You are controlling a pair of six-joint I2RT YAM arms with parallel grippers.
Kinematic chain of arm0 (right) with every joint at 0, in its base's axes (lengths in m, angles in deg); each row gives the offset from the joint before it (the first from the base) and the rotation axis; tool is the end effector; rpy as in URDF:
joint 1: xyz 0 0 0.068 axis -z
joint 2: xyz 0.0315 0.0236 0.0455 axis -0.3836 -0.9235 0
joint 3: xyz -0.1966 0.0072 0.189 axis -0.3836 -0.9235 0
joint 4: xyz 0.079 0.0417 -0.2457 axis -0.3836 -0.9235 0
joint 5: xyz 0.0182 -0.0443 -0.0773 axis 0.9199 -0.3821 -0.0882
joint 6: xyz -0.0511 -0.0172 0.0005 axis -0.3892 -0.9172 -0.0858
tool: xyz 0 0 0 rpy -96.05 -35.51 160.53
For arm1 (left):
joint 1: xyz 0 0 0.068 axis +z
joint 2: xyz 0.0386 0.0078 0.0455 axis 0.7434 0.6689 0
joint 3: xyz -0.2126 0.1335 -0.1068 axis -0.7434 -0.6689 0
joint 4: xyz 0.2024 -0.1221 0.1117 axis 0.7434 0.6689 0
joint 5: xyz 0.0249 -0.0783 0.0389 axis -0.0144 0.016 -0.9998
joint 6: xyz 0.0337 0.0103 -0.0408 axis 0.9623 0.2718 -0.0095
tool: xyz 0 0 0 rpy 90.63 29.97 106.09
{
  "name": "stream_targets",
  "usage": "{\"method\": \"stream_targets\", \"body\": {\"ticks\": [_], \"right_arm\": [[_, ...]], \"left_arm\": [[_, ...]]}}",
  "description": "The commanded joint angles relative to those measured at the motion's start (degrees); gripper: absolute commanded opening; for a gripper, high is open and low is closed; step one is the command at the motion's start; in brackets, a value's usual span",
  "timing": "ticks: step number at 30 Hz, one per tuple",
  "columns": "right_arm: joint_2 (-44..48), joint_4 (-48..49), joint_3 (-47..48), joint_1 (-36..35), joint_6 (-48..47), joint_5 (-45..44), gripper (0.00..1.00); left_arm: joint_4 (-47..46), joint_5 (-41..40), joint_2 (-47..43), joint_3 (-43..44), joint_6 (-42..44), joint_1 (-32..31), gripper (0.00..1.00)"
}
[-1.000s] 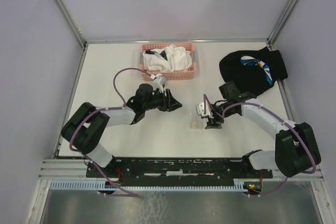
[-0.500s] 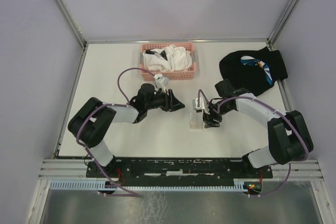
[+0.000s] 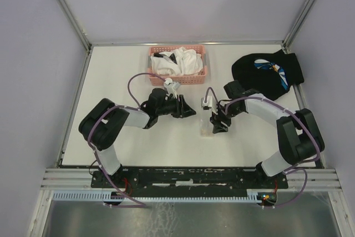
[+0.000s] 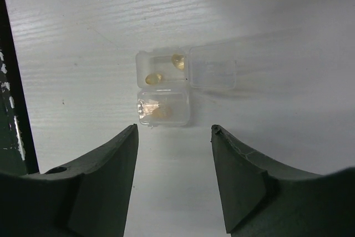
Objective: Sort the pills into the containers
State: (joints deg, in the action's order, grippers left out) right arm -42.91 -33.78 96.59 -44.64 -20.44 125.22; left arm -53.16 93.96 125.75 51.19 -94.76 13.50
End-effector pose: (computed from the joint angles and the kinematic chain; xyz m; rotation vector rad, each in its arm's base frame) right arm 0.2428 0.1233 0.1799 -1.6479 2.0148 0.8357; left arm 0.2692 -0.2068 0.1433 0.3564 2.1234 -1.2806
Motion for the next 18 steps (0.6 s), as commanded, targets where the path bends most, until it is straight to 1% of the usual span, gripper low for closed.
{"method": "stream_targets", "body": {"ticks": [1, 10, 18], "right_arm": [[-1.32, 0.6, 3.26, -0.3, 5.08, -0.03, 0.64], [-4.37, 0.28, 4.36, -1.48, 7.07, -1.12, 0.63], [-5.66, 1.02, 4.76, -2.44, 8.69, -3.68, 0.6]], "left_arm": [[-2.27, 1.03, 1.52, 2.53, -2.14, -0.02, 0.49], [-2.1, 1.43, 2.79, 3.24, -3.18, -0.1, 0.48], [-1.92, 1.73, 4.08, 4.04, -3.63, -0.43, 0.48]]}}
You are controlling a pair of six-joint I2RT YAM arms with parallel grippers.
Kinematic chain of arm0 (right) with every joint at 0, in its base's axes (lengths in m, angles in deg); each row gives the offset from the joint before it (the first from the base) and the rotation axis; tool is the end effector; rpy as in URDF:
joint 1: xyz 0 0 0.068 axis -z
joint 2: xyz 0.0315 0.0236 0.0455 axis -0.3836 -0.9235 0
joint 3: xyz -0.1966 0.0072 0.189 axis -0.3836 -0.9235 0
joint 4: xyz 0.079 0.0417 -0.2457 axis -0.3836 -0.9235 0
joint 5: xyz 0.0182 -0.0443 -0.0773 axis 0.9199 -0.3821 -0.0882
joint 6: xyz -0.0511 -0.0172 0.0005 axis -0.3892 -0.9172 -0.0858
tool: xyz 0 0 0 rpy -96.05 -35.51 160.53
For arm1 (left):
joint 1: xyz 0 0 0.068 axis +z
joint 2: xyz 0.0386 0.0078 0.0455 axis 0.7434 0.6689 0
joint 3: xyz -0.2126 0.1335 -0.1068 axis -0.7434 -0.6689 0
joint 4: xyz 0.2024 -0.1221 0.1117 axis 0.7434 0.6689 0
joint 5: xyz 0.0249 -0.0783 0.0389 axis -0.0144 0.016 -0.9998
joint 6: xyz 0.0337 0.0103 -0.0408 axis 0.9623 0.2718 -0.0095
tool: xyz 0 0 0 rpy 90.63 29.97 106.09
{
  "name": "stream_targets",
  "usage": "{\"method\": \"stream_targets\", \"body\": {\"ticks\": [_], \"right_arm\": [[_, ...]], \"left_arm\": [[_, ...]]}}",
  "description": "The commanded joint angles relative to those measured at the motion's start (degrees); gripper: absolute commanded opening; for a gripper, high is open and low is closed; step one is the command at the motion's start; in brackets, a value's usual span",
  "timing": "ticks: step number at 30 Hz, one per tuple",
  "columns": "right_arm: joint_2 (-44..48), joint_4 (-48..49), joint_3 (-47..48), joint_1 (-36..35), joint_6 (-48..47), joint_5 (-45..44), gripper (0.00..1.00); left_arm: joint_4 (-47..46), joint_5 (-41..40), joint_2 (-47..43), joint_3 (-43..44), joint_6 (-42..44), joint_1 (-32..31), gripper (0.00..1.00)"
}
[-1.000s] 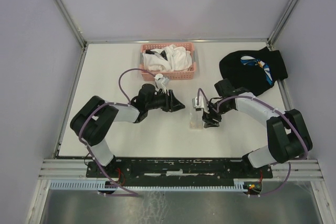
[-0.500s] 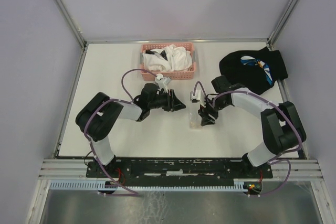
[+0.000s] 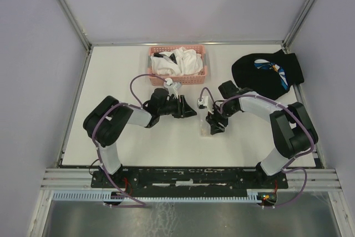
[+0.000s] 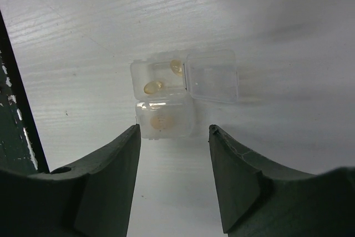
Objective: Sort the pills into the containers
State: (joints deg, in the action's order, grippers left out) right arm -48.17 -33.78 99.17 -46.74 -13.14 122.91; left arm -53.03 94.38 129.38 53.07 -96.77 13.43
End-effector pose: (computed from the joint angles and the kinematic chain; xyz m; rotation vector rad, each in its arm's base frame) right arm 0.2522 0.1372 0.1667 -1.5881 2.1823 0.8626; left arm 0.2762 -0.2124 0.1312 0.3191 2.1746 -1.3001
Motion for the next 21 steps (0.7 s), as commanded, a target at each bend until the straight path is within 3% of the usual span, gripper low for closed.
{"method": "stream_targets", "body": {"ticks": [1, 21], "right_arm": [[-0.46, 1.15, 2.21, -0.37, 1.55, -1.61, 0.6], [-1.45, 0.42, 4.1, -1.33, 4.72, -0.83, 0.58]], "left_arm": [[-2.04, 1.36, 0.57, 2.25, -1.69, -0.45, 0.48], [-1.43, 2.73, 2.77, 3.2, -2.31, -1.71, 0.45]]}}
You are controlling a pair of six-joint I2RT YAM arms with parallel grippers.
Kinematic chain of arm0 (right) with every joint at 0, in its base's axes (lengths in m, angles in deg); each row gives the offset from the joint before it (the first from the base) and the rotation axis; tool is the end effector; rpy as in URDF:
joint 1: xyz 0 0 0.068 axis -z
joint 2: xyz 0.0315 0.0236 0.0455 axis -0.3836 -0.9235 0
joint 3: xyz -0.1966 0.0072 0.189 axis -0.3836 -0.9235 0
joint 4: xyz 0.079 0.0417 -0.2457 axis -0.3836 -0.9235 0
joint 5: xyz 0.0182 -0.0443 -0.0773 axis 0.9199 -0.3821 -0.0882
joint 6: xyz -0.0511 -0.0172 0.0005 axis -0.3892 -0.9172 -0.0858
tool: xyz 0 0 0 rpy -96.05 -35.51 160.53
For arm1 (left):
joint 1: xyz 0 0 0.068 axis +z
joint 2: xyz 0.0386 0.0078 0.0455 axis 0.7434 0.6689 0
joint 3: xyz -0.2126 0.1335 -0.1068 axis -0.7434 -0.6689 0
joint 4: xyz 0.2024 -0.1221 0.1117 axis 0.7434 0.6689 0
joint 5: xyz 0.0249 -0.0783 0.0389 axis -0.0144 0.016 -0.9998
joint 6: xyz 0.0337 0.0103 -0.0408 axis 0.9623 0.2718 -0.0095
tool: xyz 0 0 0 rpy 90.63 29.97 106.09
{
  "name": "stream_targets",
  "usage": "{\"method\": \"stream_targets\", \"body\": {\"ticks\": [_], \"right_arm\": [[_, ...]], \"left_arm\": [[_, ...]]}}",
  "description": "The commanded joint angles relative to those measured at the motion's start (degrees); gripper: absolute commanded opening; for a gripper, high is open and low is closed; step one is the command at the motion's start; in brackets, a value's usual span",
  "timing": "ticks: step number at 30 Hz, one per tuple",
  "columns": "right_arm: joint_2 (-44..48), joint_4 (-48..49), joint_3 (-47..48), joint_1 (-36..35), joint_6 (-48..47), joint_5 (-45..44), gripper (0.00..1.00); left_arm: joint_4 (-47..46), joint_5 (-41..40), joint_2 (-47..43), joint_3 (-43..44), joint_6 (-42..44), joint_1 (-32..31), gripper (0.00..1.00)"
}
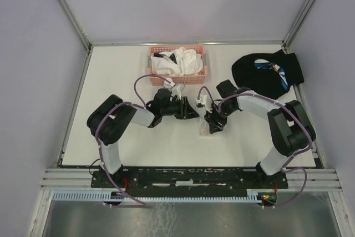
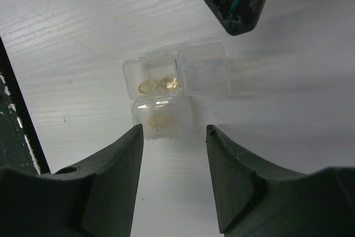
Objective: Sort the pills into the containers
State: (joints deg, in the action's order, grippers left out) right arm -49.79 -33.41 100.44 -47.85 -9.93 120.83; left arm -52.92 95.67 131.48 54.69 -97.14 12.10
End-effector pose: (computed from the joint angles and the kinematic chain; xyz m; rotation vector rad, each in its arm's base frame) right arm 0.2562 0.1441 0.1639 -1.5637 2.2436 0.8356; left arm 0.2763 -0.2233 0.1263 0.3529 2.1921 -1.3351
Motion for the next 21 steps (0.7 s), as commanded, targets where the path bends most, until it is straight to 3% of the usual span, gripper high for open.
{"method": "stream_targets", "body": {"ticks": [1, 7, 12, 15, 21], "right_arm": [[0.22, -0.22, 3.03, -0.27, 1.6, 1.31, 0.58], [0.42, -1.39, 4.12, -0.23, 1.76, 0.94, 0.58], [5.82, -2.14, 2.84, 0.61, -4.4, -1.45, 0.61], [9.21, -0.68, 0.1, 1.4, -7.38, 1.75, 0.61], [5.95, -1.78, 2.08, 1.39, -2.67, 3.09, 0.62]], "left_arm": [[-1.49, 1.39, 0.59, 1.53, -1.93, -0.42, 0.45], [-1.11, 0.95, 0.41, 1.64, -1.77, -0.38, 0.45], [-1.12, -0.14, -0.86, 0.71, -1.6, -0.42, 0.45], [-1.42, -1.12, -1.87, 0.02, -1.51, -0.38, 0.45], [-4.2, -1.99, -2.96, -1.21, -1.94, -0.3, 0.47]]}}
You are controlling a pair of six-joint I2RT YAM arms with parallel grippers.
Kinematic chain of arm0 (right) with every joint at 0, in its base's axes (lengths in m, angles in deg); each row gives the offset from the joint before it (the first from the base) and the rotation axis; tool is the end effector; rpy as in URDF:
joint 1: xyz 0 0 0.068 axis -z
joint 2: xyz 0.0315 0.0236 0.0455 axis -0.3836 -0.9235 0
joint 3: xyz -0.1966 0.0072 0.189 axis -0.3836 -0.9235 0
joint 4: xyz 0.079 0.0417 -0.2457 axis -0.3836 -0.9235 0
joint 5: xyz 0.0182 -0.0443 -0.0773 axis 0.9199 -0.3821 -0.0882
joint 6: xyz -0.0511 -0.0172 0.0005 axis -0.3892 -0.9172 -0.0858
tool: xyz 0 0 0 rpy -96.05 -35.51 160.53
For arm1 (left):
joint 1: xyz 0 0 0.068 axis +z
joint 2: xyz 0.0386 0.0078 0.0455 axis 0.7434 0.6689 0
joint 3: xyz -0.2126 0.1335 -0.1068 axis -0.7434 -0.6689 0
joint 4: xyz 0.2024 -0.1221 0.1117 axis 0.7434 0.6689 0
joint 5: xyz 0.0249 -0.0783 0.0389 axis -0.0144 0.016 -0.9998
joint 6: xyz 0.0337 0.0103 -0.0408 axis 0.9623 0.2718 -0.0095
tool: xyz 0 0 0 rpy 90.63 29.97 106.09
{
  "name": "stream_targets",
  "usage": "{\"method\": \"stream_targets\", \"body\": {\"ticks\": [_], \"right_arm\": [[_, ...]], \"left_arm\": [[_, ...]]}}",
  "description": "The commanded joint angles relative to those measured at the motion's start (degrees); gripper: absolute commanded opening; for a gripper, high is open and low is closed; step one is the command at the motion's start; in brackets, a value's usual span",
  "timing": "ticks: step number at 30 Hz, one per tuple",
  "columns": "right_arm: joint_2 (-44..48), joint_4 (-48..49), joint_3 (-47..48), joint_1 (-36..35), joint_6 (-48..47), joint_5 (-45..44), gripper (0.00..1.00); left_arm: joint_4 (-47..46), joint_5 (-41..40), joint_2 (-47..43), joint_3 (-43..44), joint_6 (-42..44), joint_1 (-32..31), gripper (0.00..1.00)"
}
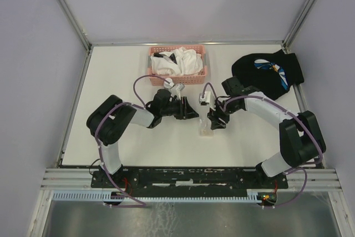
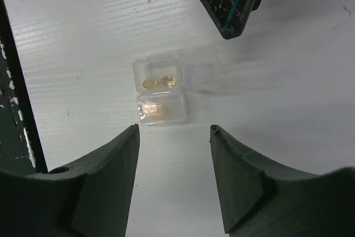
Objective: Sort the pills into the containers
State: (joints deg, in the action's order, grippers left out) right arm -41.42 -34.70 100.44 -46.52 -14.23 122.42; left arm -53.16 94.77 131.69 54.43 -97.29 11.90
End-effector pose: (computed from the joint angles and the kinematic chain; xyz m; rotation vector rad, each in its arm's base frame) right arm 0.2476 0.1337 0.2029 -1.5871 2.0556 0.7825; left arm 0.2753 -0.2235 0.1242 0.3412 2.1973 -1.3223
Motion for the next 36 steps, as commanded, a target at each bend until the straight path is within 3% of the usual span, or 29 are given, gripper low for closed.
{"method": "stream_targets", "body": {"ticks": [1, 7, 21, 31, 36], "right_arm": [[-3.45, -1.57, 2.82, 0.07, 2.95, 1.21, 0.64], [-6.63, -4.13, 5.46, 1.04, 11.72, 5.48, 0.68], [-10.38, -2.35, 4.49, 1.23, 25.28, -0.91, 0.64], [-13.32, -4.33, 6.55, 1.19, 26.89, -3.44, 0.61], [-15.09, -5.48, 7.79, 0.7, 26.3, -2.24, 0.52]], "left_arm": [[-4.61, -1.03, -3.34, -1.25, -1.86, -0.09, 0.48], [-9.43, 1.84, -3.77, -2.99, -2.68, -0.16, 0.53], [-16.66, 2.77, -2.72, -3.88, -5.35, -0.16, 0.52], [-15.61, 2.11, -1.84, -3.98, -5.57, -0.11, 0.51], [-14.26, 0.92, -1.98, -4.5, -5.44, -0.1, 0.47]]}}
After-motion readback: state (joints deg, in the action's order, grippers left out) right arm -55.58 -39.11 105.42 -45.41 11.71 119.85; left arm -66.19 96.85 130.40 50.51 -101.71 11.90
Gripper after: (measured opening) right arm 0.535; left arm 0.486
